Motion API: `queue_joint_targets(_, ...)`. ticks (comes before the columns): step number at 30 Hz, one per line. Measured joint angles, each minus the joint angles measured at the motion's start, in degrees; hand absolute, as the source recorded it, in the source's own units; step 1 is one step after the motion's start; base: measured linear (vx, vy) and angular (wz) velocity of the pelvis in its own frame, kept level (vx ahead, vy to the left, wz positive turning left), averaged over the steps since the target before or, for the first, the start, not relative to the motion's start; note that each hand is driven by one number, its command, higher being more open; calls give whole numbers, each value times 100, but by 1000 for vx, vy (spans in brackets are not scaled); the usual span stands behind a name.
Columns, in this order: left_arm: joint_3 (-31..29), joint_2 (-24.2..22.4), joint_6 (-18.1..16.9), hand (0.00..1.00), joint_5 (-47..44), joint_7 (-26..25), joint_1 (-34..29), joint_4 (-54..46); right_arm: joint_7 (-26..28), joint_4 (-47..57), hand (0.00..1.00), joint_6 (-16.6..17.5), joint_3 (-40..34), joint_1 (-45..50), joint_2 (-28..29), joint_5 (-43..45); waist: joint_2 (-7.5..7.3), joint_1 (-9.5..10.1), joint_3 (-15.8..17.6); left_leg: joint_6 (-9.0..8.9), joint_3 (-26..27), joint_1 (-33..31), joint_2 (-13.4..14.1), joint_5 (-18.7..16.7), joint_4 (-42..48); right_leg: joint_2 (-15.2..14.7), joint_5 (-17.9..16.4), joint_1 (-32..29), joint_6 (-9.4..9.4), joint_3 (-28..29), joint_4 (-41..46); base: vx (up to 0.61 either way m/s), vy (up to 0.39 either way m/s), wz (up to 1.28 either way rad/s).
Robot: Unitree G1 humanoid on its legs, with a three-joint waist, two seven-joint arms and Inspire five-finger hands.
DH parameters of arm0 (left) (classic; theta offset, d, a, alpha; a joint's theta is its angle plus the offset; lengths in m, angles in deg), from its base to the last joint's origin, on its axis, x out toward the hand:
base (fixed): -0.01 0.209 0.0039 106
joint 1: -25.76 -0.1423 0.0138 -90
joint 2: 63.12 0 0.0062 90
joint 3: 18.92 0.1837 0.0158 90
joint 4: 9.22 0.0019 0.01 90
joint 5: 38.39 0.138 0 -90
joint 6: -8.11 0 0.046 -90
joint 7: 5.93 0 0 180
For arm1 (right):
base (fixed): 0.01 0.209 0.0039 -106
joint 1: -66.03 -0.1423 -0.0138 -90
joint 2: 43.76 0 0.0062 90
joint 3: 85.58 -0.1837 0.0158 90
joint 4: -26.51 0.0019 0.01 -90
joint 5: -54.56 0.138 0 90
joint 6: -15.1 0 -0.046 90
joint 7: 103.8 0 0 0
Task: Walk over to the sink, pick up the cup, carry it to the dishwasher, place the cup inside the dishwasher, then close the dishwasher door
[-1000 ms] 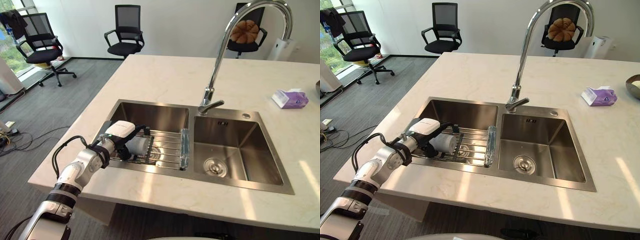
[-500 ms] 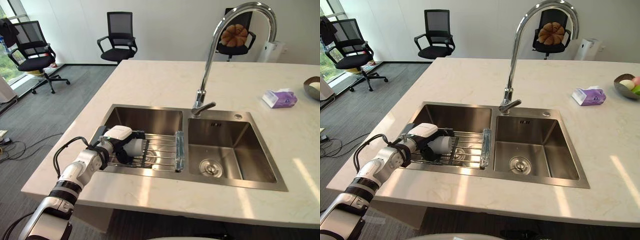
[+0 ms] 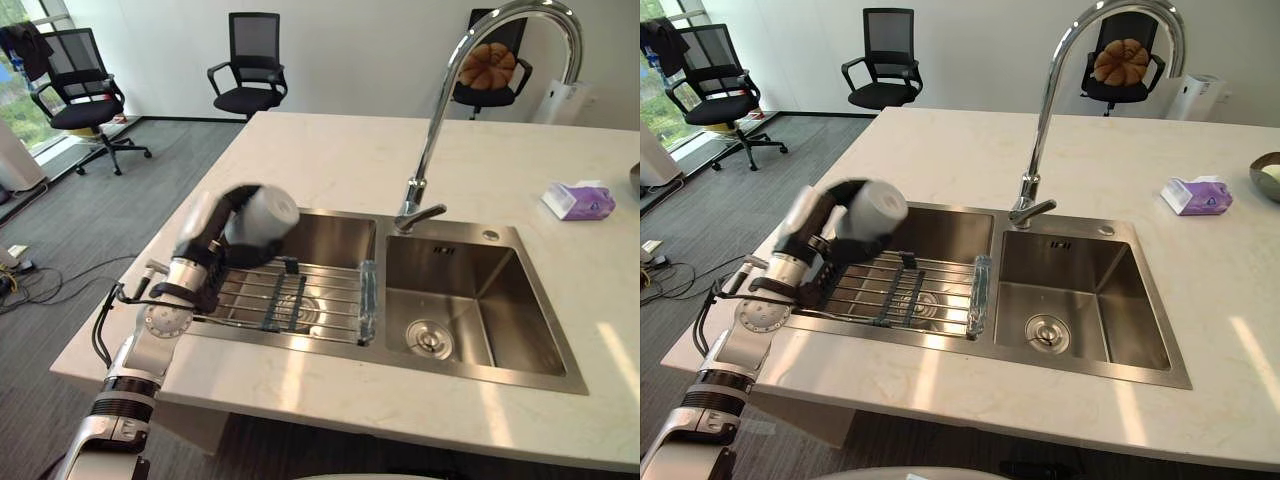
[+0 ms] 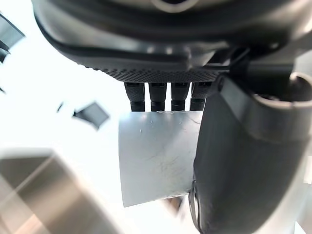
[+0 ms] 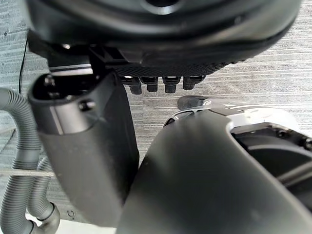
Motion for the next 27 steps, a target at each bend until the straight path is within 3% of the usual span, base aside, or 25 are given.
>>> queue_joint_targets(6, -858, -1068, -64, 0, -1138, -446, -1044, -1419, -133, -113, 100, 66, -354, 139, 58, 218, -28, 322, 8, 69, -225, -133, 23, 71, -6, 4, -87, -100, -37, -166, 175, -53, -31, 19)
queue_joint_targets(11, -1004, -1388, -67, 0, -1220, -669, -1604, -1518, -228, -182, 100, 65, -375, 169, 97, 214, -135, 535, -17, 106, -356, -240, -4, 115, -5, -9, -61, -117, -17, -287, 173, -36, -6, 15)
queue_joint_targets(17, -1007, -1583, -23, 0, -778, -926, -2158, -1806, -143, -260, 100, 106, -486, 126, 110, -44, -161, 613, -30, 199, -666, -403, -97, 202, 5, -64, -56, -102, -6, -576, 171, 0, 4, 26)
queue_joint_targets(21, -987, -1851, 269, 0, -463, -938, -2546, -2305, -43, -359, 100, 194, -539, 38, 47, -400, -138, 775, 74, 237, -1500, -863, -204, 368, 229, -57, -141, -52, -46, -1264, 246, -37, -27, 116)
queue_joint_targets(22, -1027, -2000, 362, 0, -590, -907, -2668, -2380, -147, -403, 100, 237, -678, 65, 87, -227, -100, 853, 335, 224, -1997, -976, -283, 416, 408, -58, -268, 127, -6, -1620, 310, -99, -52, 166)
queue_joint_targets(24, -1113, -2192, 369, 0, -631, -909, -2980, -2391, -241, -366, 100, 253, -705, 121, 119, 3, -17, 886, 415, 202, -2316, -1118, -353, 483, 480, -33, -367, 139, -28, -1920, 443, -159, -54, 137)
queue_joint_targets(25, -1152, -2525, 372, 0, -625, -930, -3385, -2384, -337, -289, 100, 227, -805, 158, 132, 348, 90, 933, 462, 273, -2451, -1335, -351, 318, 446, 13, -450, 104, -89, -2399, 557, -226, -46, 118)
queue_joint_targets(26, -1131, -2563, 372, 0, -628, -928, -3411, -2375, -341, -296, 100, 203, -832, 165, 138, 406, 87, 950, 464, 404, -2328, -1393, -341, 199, 463, 14, -443, 98, -81, -2484, 523, -292, -26, 171)
queue_joint_targets(27, -1006, -2664, 367, 0, -635, -886, -3403, -2328, -334, -451, 100, 82, -1015, 154, 157, 742, -69, 986, 514, 992, -1476, -1612, -290, -189, 767, -158, -356, 67, -110, -2996, 338, -231, 50, 171)
